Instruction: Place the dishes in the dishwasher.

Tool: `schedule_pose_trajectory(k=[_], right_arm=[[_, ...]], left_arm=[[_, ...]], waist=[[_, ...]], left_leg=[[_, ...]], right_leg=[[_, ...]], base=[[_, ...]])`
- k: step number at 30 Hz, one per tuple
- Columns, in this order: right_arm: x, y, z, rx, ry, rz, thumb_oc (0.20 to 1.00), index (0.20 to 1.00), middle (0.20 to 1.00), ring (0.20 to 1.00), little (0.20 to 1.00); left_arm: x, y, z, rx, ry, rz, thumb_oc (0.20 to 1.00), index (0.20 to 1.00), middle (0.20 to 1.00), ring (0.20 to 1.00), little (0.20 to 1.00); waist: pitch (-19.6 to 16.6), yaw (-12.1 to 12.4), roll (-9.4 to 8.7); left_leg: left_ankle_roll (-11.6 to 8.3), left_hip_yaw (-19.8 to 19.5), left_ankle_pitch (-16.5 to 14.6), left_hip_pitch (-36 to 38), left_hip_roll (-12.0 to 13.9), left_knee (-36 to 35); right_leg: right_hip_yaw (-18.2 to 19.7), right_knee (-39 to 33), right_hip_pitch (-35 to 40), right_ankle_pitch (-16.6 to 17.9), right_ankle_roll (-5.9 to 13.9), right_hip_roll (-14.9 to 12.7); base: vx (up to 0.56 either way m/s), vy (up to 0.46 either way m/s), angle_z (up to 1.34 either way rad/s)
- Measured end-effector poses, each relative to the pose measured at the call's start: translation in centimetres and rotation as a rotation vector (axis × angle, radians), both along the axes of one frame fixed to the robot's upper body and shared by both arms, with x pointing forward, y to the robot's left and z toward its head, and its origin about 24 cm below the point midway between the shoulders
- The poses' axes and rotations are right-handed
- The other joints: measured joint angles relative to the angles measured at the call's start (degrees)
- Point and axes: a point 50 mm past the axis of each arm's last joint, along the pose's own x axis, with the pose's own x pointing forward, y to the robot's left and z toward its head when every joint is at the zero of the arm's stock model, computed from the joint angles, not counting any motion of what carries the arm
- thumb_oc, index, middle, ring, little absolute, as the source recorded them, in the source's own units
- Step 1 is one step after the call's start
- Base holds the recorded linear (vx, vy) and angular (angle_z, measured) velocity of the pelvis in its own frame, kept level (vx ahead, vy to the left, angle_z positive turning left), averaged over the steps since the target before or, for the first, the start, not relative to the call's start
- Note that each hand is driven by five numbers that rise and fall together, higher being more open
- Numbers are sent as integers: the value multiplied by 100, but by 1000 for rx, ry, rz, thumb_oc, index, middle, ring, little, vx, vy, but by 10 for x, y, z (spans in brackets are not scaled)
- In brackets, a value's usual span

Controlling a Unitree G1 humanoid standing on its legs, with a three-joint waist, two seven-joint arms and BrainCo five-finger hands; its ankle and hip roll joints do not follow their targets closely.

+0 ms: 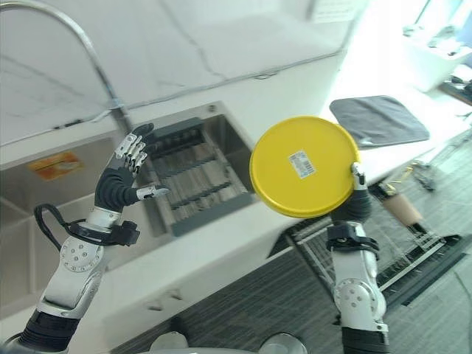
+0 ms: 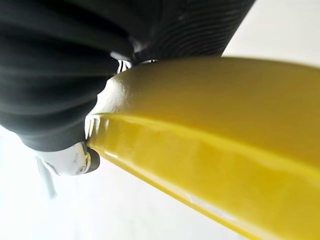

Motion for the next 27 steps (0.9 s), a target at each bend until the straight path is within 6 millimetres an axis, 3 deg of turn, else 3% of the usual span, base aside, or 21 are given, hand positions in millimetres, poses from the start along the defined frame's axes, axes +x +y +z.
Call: schedule_pose_trajectory(k=[1, 2, 4, 6, 7, 8, 9, 10, 11, 12, 13, 14, 15, 16, 17, 18, 20, 23, 25, 26, 27], right_arm=[[1, -5, 1, -24, 7, -8, 200, 200, 200, 200, 200], [-2, -18, 2, -52, 19, -50, 200, 200, 200, 200, 200], [-3, -32, 6, -135, 50, -73, 200, 200, 200, 200, 200], [-3, -41, 13, -197, 51, -79, 200, 200, 200, 200, 200], [-4, -44, 15, -202, 50, -77, 200, 200, 200, 200, 200], [-3, -43, 15, -189, 52, -68, 200, 200, 200, 200, 200], [-3, -42, 15, -189, 54, -60, 200, 200, 200, 200, 200], [-2, -41, 15, -185, 52, -51, 200, 200, 200, 200, 200], [-2, -41, 15, -169, 50, -47, 200, 200, 200, 200, 200], [-2, -40, 15, -153, 48, -43, 200, 200, 200, 200, 200], [-1, -39, 15, -146, 46, -37, 200, 200, 200, 200, 200], [-1, -39, 16, -148, 41, -38, 200, 200, 200, 200, 200], [-2, -39, 16, -146, 38, -40, 200, 200, 200, 200, 200], [-3, -38, 13, -133, 41, -41, 200, 200, 200, 200, 200], [-5, -33, 9, -98, 43, -40, 200, 200, 200, 200, 200], [-5, -28, 8, -71, 36, -35, 200, 200, 200, 200, 200], [-4, -22, 6, -36, 31, -30, 200, 200, 200, 200, 200], [-8, -26, 4, -33, 40, -52, 200, 200, 200, 200, 200], [-9, -25, 2, -7, 34, -67, 200, 200, 200, 200, 200], [-10, -23, 1, 10, 25, -73, 200, 200, 200, 200, 200], [-9, -18, -1, 20, 26, -55, 200, 200, 200, 200, 200]], left_arm=[[2, -3, -9, -38, 31, 5, 1000, 1000, 1000, 1000, 1000], [0, -13, -21, -68, 79, -11, 1000, 1000, 1000, 1000, 1000], [1, -16, -16, -76, 47, 2, 1000, 1000, 1000, 1000, 1000], [0, -21, -14, -122, 28, -1, 1000, 1000, 1000, 1000, 1000], [-1, -21, -16, -138, 33, 12, 1000, 1000, 1000, 1000, 1000], [-2, -19, -18, -144, 38, 25, 1000, 1000, 1000, 1000, 1000], [-1, -20, -18, -150, 36, 33, 1000, 1000, 1000, 1000, 1000], [-1, -18, -22, -141, 31, 59, 1000, 1000, 1000, 1000, 1000], [0, -17, -25, -132, 37, 77, 1000, 1000, 1000, 1000, 1000], [0, -16, -26, -131, 40, 85, 1000, 1000, 1000, 1000, 1000], [-1, -14, -24, -117, 30, 86, 1000, 1000, 1000, 1000, 1000], [-1, -13, -21, -112, 15, 89, 1000, 1000, 1000, 1000, 1000], [-3, -13, -17, -120, -11, 89, 1000, 1000, 1000, 1000, 1000], [-3, -14, -16, -117, -20, 87, 1000, 1000, 1000, 1000, 1000], [-1, -14, -11, -114, -43, 81, 1000, 1000, 1000, 1000, 1000], [0, -15, -8, -112, -56, 74, 1000, 1000, 1000, 1000, 1000], [1, -17, -5, -89, -69, 64, 1000, 1000, 1000, 1000, 1000], [-6, -22, 12, -60, -147, 25, 1000, 1000, 1000, 1000, 1000], [-3, -29, 15, -23, -161, -5, 1000, 1000, 1000, 1000, 1000], [2, -35, 21, 21, -182, -36, 1000, 1000, 1000, 1000, 1000], [5, -36, 25, 77, -202, -50, 1000, 1000, 1000, 1000, 1000]], waist=[[-57, -25, 256], [-93, -51, 623], [-209, -418, 900], [-240, -573, 942], [-253, -704, 916], [-234, -697, 841], [-215, -702, 808], [-217, -736, 754], [-197, -709, 721], [-167, -699, 629], [-87, -679, 433], [-54, -684, 351], [-43, -648, 348], [-30, -634, 335], [-46, -588, 370], [-43, -542, 345], [-22, -519, 247], [9, -416, 203], [79, -438, 258], [206, -450, 294], [264, -373, 175]], left_leg=[[-64, -71, -39, 0, 286, 47], [-122, -357, -296, -89, 412, 337], [23, -140, 7, -62, 456, 319], [119, 52, 394, 49, 578, 359], [200, 8, 905, 54, 674, 354], [-28, -2, 1326, 19, 753, 351], [130, -12, 1519, -20, 821, 356], [606, 145, 1925, -220, 1025, 375], [733, 190, 2032, -296, 1109, 406], [594, 183, 1914, -353, 1016, 499], [-259, 106, 1085, -350, 495, 679], [-426, 35, 381, -349, -19, 722], [-189, -60, -550, -359, -699, 740], [205, -111, -1032, -376, -1150, 707], [606, -16, -1279, -350, -1266, 623], [611, 39, -1278, -382, -1265, 569], [671, 93, -1160, -216, -1409, 412], [843, -104, -1099, 63, -1797, -85], [955, -250, -1085, -27, -1735, 104], [1020, -489, -1181, -190, -1531, 430], [1014, -668, -1173, -191, -1524, 474]], right_leg=[[11, -11, -39, -250, 200, 333], [194, -139, -168, -219, -73, 757], [389, -490, -221, -134, -275, 1220], [627, -741, -220, -47, -465, 1473], [802, -946, -262, 39, -607, 1626], [889, -1076, -286, 120, -721, 1719], [906, -1102, -318, 153, -791, 1809], [888, -916, -556, 28, -983, 1987], [878, -912, -605, 6, -1079, 2072], [881, -1026, -593, 74, -1177, 2090], [977, -1252, -505, 143, -1228, 1912], [1043, -1341, -502, 193, -1183, 1860], [1102, -1340, -545, 241, -1174, 1786], [1085, -1341, -520, 261, -1137, 1706], [1003, -1344, -494, 260, -1086, 1711], [937, -1334, -492, 183, -966, 1682], [923, -1334, -405, 241, -934, 1576], [936, -1162, -328, 267, -622, 1375], [978, 102, -841, 126, -474, 1171], [1062, 1380, -1453, 152, -452, 957], [1169, 2047, -1790, -43, -531, 788]], base=[[-224, -461, -92], [-261, -558, -112], [-205, -530, -90], [-161, -447, -77], [-217, -479, -95], [-251, -482, -71], [-239, -435, -34], [-184, -299, -14], [-117, -179, -7], [-76, -134, -12], [-45, -54, -10], [-33, -1, -13], [-21, 64, -6], [28, 144, 6], [68, 217, 21], [118, 322, 40], [143, 377, 31], [72, 309, 12], [-55, 6, 52], [-24, -157, 91], [-10, -305, 99]])
